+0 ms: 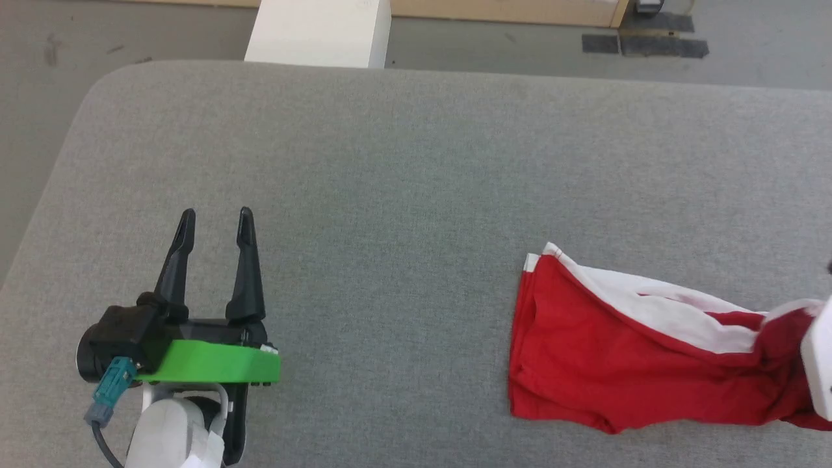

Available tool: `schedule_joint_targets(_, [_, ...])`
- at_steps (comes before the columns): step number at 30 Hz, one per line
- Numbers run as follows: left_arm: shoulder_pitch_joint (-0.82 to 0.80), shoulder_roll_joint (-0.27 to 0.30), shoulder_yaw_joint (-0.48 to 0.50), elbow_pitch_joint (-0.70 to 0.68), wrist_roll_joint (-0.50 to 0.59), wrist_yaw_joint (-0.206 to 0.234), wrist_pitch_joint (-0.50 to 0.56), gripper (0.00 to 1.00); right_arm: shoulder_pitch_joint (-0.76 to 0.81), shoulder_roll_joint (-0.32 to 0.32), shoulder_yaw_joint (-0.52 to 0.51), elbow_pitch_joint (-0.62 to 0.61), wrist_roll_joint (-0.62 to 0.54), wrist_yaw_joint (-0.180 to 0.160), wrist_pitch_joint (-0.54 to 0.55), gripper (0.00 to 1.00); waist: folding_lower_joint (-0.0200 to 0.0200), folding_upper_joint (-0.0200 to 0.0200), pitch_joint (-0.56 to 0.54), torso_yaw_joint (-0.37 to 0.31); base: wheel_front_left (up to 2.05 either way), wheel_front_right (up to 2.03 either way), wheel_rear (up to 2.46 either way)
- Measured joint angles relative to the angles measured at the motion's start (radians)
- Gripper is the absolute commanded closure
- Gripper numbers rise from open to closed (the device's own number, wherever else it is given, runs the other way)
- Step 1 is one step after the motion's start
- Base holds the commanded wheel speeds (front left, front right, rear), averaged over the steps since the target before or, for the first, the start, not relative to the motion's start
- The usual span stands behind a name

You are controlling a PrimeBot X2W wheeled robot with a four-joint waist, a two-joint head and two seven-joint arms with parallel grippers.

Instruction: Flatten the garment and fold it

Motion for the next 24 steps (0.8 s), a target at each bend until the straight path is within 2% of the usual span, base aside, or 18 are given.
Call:
schedule_joint_targets(5, [0.012,0.000,-0.002,0.001,0.000,0.000,0.000,0.00,0.008,0.017,0.031,-0.158,0.092,0.000,0.118,1.00,0.0000,0.0000,-0.026,-0.010,0.00,0.00,0.00])
schedule_joint_targets(10, [0.015,0.000,-0.008,0.001,0.000,0.000,0.000,0.00,0.007,0.115,0.061,-0.227,0.158,0.000,0.159,1.00,0.0000,0.0000,-0.034,-0.016,0.00,0.00,0.00])
schedule_joint_targets(11, [0.015,0.000,-0.012,0.000,-0.001,0.000,0.000,0.00,0.004,0.188,0.085,-0.221,0.168,0.000,0.154,1.00,0.0000,0.0000,-0.032,-0.013,0.00,0.00,0.00])
schedule_joint_targets(14, [0.015,0.000,-0.013,-0.002,-0.003,0.000,0.000,0.00,-0.008,0.254,0.102,-0.190,0.166,-0.001,0.110,1.00,0.0000,0.0000,-0.027,-0.007,0.00,0.00,0.00])
schedule_joint_targets(20, [0.015,0.000,-0.015,-0.003,-0.011,0.000,0.000,0.00,-0.030,0.359,0.145,-0.089,0.133,-0.001,-0.005,1.00,0.0000,0.0000,-0.011,0.009,0.00,0.00,0.00])
schedule_joint_targets(24, [0.015,0.000,-0.016,-0.004,-0.012,0.000,0.000,0.00,-0.050,0.402,0.166,-0.017,0.102,-0.001,-0.088,1.00,0.0000,0.0000,0.001,0.016,0.00,0.00,0.00])
